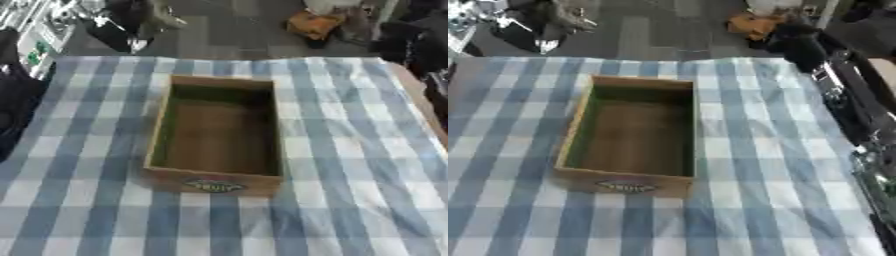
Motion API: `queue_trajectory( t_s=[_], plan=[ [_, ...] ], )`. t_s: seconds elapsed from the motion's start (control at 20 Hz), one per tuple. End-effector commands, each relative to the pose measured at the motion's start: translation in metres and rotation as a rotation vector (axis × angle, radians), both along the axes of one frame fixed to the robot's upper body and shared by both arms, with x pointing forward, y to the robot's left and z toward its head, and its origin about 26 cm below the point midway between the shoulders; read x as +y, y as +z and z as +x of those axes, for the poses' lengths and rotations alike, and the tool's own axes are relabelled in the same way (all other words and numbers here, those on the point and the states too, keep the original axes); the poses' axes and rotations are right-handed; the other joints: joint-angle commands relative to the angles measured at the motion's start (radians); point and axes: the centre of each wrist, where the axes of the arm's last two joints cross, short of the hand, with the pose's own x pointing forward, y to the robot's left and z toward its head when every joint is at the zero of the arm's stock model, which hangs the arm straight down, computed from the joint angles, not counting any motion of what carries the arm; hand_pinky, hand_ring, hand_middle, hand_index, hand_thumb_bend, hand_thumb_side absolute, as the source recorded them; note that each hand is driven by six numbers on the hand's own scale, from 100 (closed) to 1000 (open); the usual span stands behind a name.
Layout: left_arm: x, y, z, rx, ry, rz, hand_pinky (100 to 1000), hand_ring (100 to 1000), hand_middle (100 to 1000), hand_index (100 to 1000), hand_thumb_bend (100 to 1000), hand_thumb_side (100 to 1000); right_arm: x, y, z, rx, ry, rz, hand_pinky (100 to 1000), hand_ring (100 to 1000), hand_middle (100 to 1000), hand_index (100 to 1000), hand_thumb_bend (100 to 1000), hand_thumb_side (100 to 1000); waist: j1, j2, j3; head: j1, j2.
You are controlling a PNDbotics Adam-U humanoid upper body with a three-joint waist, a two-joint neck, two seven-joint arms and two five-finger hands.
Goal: Pick up objects on the table and place them in the box.
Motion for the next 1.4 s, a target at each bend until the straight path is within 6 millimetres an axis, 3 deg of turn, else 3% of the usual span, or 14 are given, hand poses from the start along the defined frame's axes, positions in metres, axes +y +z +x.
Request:
queue_trajectory(
  t_s=[0.05, 0.45, 0.7, 1.05, 1.4],
  plan=[
    [-0.014, 0.014, -0.012, -0.021, -0.061, -0.013, 484, 475, 265, 336, 100, 246, 0.001, 0.009, -0.001, -0.031, 0.015, -0.003, 891, 857, 709, 891, 599, 1000, 0.001, -0.027, -0.003, -0.014, 0.011],
    [-0.038, 0.001, -0.023, 0.026, -0.134, -0.014, 485, 478, 267, 338, 100, 247, 0.004, 0.014, 0.000, -0.058, 0.033, 0.013, 891, 857, 710, 890, 615, 1000, 0.000, -0.022, -0.010, -0.070, 0.079],
    [-0.047, -0.005, -0.026, 0.060, -0.157, -0.002, 485, 479, 268, 339, 100, 248, 0.004, 0.015, 0.000, -0.067, 0.035, 0.013, 892, 858, 709, 891, 609, 1000, -0.003, -0.009, -0.012, -0.077, 0.106],
    [-0.060, -0.021, -0.027, 0.120, -0.183, 0.005, 488, 483, 277, 345, 100, 248, 0.005, 0.016, 0.000, -0.070, 0.035, 0.016, 893, 858, 709, 891, 603, 1000, -0.005, 0.005, -0.013, -0.069, 0.096],
    [-0.063, -0.051, -0.015, 0.228, -0.151, -0.017, 507, 504, 339, 409, 100, 250, 0.005, 0.017, 0.000, -0.075, 0.036, 0.019, 894, 859, 707, 892, 605, 1000, -0.005, 0.013, -0.014, -0.066, 0.079]
  ],
)
